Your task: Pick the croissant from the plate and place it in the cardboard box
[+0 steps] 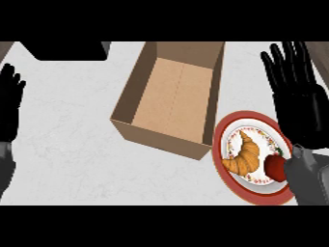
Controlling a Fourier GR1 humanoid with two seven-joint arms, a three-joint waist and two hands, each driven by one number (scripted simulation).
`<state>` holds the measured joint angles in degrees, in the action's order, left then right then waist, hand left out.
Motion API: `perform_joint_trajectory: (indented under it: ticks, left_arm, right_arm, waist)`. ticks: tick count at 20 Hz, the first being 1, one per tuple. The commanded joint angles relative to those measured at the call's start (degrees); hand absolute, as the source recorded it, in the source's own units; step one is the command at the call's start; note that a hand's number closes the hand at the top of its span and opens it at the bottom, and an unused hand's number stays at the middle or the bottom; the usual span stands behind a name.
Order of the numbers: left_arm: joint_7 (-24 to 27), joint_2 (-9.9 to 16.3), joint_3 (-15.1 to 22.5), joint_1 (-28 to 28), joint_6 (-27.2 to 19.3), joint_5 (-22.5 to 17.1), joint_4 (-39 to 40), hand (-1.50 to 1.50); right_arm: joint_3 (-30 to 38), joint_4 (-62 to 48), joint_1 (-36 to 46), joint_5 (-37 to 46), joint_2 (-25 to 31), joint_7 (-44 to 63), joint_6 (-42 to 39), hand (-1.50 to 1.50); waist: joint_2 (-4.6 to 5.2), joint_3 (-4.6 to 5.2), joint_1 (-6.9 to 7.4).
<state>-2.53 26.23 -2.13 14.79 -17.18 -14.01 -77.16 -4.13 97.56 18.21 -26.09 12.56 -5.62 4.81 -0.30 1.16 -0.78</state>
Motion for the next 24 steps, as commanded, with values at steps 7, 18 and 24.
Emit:
perform_joint_trajectory:
  ticks: [7,18,24]
  left_arm:
    - [0.4,5.8,3.3,-5.8,0.2,8.5,2.8,0.00]
    - [-0.9,5.1,6.2,-11.6,-0.6,13.7,0.0,0.00]
    - [1.9,5.5,4.3,-9.9,1.7,12.8,3.6,0.00]
  right_arm:
    - [-0.3,-5.7,-15.3,20.6,16.9,-2.7,0.4,-1.50]
    - [5.0,-27.7,-35.1,16.8,3.5,-46.0,-2.0,-1.50]
    - [2.2,-26.3,-33.2,30.7,14.4,-34.0,5.3,-1.50]
  waist:
    - [1.56,1.34,-0.15]
    - [0.23,-1.27,0.62]
    - [0.38,-1.05,1.01]
